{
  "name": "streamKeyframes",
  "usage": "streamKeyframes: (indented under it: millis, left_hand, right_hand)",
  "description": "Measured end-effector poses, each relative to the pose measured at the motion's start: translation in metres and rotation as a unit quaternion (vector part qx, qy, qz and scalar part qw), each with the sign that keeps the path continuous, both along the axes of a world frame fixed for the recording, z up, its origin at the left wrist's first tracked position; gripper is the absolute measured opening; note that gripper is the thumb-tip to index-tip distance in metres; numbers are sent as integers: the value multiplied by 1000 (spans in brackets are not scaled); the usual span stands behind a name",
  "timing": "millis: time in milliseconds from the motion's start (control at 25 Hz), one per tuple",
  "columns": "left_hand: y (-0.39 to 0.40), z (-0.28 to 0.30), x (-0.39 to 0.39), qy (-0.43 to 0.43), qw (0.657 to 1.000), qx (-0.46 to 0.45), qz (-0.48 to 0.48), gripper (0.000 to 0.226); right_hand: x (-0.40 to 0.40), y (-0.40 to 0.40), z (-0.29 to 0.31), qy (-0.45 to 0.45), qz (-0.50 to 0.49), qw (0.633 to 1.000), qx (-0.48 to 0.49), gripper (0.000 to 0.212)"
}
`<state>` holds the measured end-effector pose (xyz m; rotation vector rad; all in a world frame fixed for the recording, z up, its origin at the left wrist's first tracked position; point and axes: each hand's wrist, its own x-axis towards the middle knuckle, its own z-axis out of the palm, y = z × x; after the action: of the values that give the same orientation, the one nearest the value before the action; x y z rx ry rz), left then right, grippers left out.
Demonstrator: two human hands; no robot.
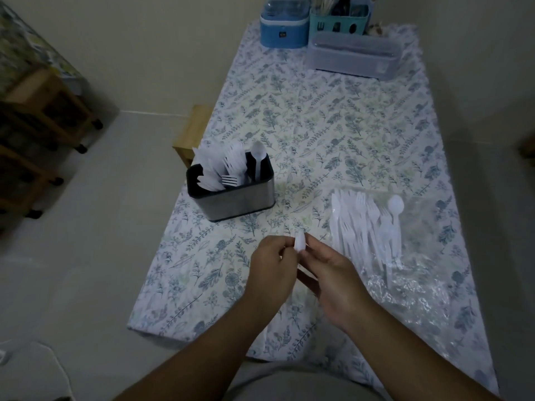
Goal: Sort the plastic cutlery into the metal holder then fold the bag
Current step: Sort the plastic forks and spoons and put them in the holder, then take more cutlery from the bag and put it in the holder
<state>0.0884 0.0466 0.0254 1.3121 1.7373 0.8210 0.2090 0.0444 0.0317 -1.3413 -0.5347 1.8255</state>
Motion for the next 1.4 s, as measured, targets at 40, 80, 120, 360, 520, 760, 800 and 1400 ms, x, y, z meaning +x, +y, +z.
streamKeyframes:
  millis: [40, 80, 120, 360, 520, 760, 800, 1400]
  left_hand:
    - [1, 4, -4, 8, 1000, 20, -17, 23]
    - [4, 10, -8, 17, 998, 43, -36, 22]
    - [10, 19, -12, 27, 996, 68, -53, 21]
    - [80, 112, -54, 20, 973, 228, -24, 22]
    - [108, 116, -72, 44, 966, 255, 6, 24]
    - [110, 69, -63, 92, 979, 182, -10, 41]
    - [103, 65, -55, 97, 974, 205, -8, 41]
    - [-34, -119, 40, 334, 784, 183, -489, 75]
  right_hand:
    - [-3, 3, 7, -18, -9, 1000, 18, 36]
    - [-6, 9, 16, -36, -21, 998, 39, 36]
    - [-9, 17, 26, -57, -29, 996, 64, 35]
    - [-44, 99, 105, -159, -12, 939, 305, 31]
    - [-67, 132, 106, -168, 7, 919, 356, 27]
    - [-56, 132, 56, -299, 88, 900, 305, 42]
    - [-47, 126, 51, -315, 92, 896, 300, 45]
    - [176, -105, -89, -607, 352, 674, 232, 63]
